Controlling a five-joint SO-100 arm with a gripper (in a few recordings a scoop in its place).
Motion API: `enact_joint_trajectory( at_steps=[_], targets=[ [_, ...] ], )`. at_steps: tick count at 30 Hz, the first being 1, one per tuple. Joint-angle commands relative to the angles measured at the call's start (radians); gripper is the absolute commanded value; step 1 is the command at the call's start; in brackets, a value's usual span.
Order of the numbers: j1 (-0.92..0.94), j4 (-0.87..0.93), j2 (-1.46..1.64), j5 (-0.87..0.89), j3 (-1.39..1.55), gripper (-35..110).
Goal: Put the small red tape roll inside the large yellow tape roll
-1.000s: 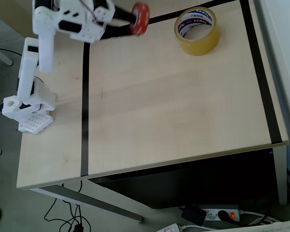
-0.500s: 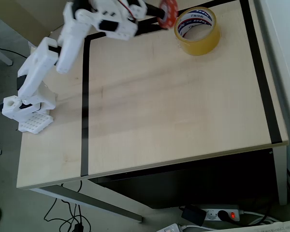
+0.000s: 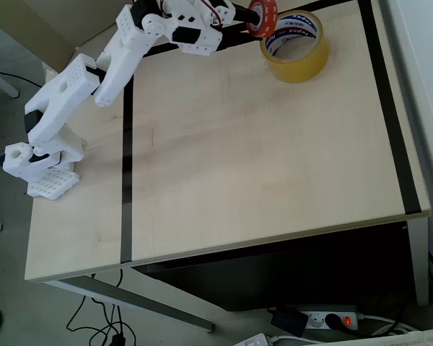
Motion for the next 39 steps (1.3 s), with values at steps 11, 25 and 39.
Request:
enact_joint_trajectory(
  at_steps=[11,25,39],
  targets=[
    [0.003,0.031,0.020,0.011,-0.023,17],
    [0.112,0.497,0.272,0.011,-0.069,0],
    [0.270,0.072,1.618,0.081,1.552,0]
  ],
)
